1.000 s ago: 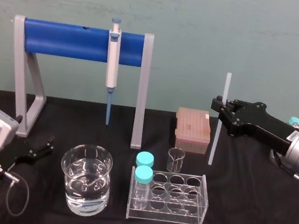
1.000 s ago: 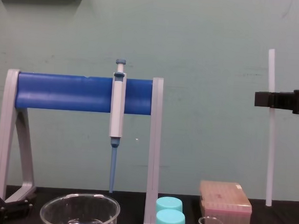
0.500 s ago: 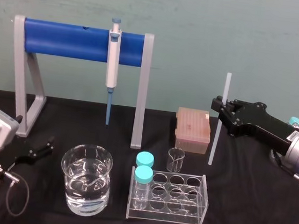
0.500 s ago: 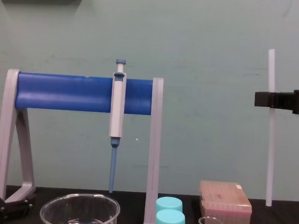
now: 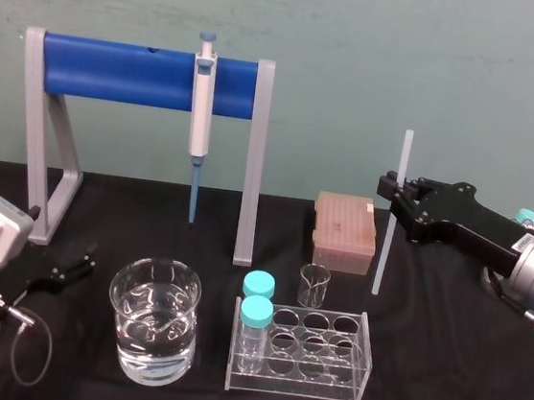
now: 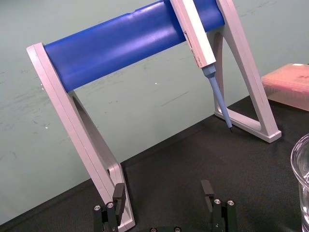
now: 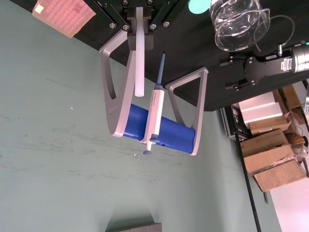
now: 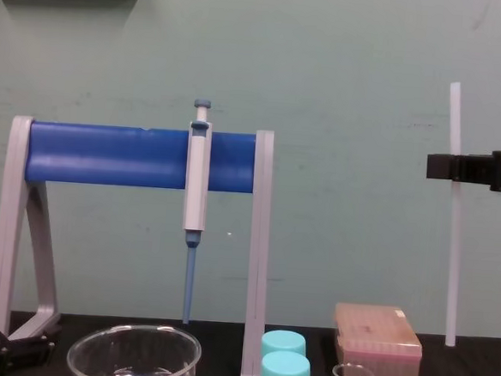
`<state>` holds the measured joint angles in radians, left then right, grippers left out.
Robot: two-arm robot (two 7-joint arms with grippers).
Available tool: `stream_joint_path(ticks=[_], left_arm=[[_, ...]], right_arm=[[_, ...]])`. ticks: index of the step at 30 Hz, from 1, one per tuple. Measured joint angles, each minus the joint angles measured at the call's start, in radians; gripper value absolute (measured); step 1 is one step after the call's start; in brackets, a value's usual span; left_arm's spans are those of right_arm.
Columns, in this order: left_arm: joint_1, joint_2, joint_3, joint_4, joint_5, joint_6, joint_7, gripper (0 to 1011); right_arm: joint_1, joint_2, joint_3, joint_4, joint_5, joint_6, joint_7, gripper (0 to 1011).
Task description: Pick up the stirring rod with one hand, then place it down.
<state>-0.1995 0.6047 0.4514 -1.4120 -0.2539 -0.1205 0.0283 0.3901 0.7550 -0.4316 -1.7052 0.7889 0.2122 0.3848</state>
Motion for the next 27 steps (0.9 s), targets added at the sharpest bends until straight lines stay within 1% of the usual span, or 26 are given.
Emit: stream_joint_path(ticks=[27], left_arm=[[0.000, 0.000, 0.000, 0.000, 0.000, 0.000, 0.000, 1005]], right_arm=[[0.000, 0.000, 0.000, 0.000, 0.000, 0.000, 0.000, 72]])
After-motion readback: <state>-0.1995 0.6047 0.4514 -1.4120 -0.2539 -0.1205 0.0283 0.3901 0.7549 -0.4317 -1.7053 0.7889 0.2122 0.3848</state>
